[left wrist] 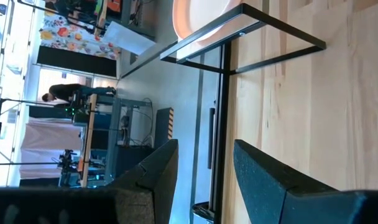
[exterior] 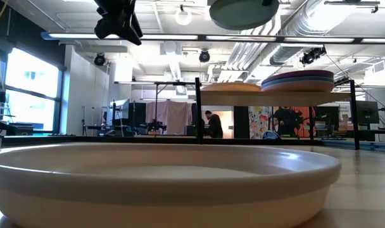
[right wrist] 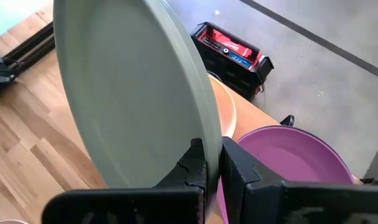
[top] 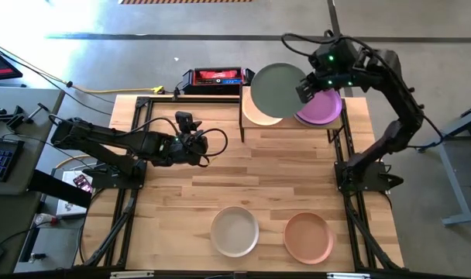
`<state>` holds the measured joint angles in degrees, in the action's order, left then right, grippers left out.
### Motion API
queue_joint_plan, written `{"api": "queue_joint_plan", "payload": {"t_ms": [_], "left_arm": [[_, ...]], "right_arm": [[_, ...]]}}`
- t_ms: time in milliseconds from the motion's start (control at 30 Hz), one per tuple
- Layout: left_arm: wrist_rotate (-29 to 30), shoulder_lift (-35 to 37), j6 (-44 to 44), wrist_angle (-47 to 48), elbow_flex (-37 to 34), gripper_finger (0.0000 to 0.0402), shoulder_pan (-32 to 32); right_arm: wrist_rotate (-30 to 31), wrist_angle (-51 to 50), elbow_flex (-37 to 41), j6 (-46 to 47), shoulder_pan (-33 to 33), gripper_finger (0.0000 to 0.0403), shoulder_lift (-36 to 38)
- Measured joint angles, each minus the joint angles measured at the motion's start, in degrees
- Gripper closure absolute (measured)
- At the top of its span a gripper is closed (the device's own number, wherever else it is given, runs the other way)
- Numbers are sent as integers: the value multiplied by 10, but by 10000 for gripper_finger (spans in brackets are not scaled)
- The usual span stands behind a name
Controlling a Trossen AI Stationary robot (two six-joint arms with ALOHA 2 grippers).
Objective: Place and stack plates onto a shelf
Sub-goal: Stack the light blue plate on top of the yellow plate on the shelf
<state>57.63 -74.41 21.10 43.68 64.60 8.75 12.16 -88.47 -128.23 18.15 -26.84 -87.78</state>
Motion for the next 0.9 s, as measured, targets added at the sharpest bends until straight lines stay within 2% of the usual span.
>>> {"api": "queue_joint_plan", "payload": {"t_ms": [100,233,367,533,733,900], "left_arm": [[0,0,0,0,0,259,0],[0,0,0,0,0,259,0],[0,0,0,0,0,259,0],[0,0,0,-1,0,259,0],[-1,0,0,-3,0,259,0],[-6,0,-11,-3,0,259,0]], "right_arm": [[3,31,55,8,20,400,24],[-3,118,204,27,40,401,87],[-43,241,326,46,42,400,159],[-75,363,440,89,23,401,224],[-86,473,543,165,-24,401,245],[-131,553,598,219,-76,401,234]]}}
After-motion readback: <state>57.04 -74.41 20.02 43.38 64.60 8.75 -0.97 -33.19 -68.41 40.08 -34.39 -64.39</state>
